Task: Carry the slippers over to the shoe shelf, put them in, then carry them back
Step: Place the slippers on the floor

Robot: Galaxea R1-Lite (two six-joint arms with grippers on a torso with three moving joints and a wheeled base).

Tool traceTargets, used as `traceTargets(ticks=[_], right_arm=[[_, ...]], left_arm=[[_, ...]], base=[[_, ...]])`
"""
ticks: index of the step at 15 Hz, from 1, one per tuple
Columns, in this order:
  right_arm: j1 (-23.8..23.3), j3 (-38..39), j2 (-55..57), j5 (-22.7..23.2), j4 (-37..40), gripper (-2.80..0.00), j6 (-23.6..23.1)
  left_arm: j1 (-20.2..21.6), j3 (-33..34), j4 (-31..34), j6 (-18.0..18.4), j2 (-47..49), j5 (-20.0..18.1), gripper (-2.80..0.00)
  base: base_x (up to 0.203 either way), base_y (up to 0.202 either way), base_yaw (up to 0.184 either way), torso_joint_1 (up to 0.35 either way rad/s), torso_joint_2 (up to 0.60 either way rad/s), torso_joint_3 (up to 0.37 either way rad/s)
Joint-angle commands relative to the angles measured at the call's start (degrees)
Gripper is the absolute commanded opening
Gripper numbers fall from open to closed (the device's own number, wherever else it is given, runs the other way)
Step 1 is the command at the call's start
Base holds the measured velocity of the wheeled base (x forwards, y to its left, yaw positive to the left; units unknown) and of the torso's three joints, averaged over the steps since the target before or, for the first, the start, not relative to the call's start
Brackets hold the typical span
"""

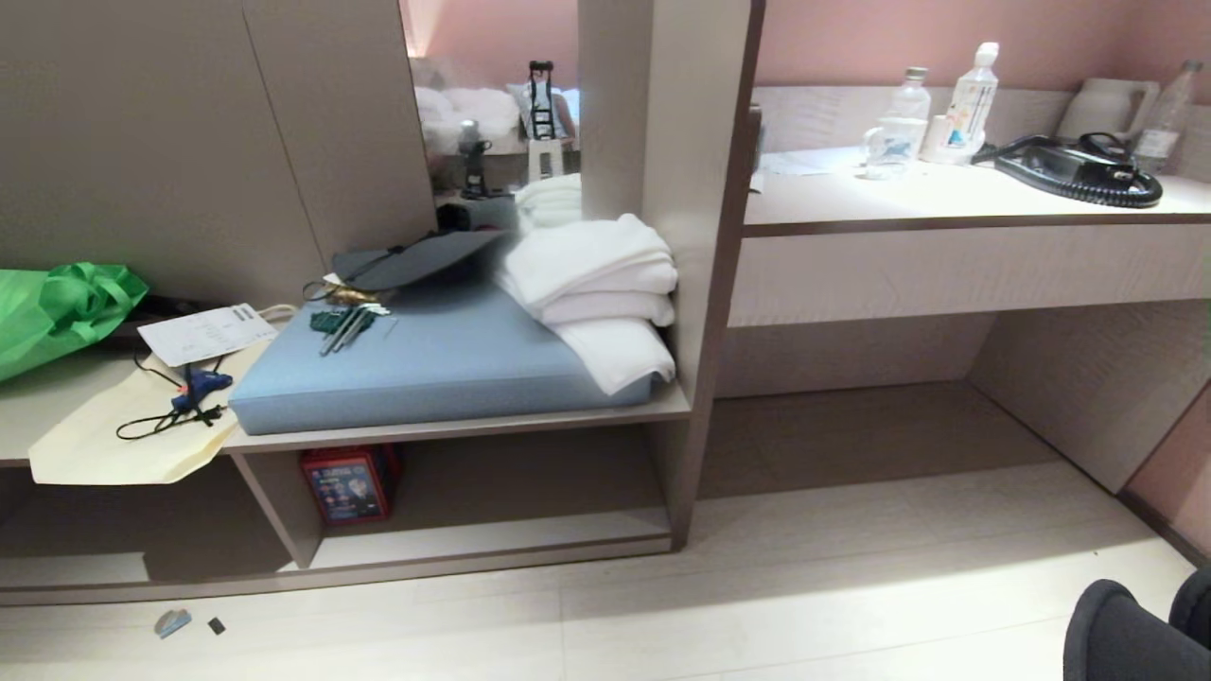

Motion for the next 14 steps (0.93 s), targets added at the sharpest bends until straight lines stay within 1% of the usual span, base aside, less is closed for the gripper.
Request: traceTargets(ticks=[1, 14], right_arm=[[0.0, 0.09, -0.01, 0.02, -0.03, -2.8, -0.07], [0.0, 0.09, -0.01, 0.09, -0.05, -2.8, -0.36]], left_arm=[[0.01, 0.0, -0.02, -0.02, 0.02, 0.04, -2.8], [0.01, 0.0, -0.02, -0.02, 0.02, -0.04, -2.8]], base=[[0.0, -0.197, 0.002, -0.001, 0.0, -0.002], [0.0, -0.197, 0.003, 0.002, 0.0, 0.002]])
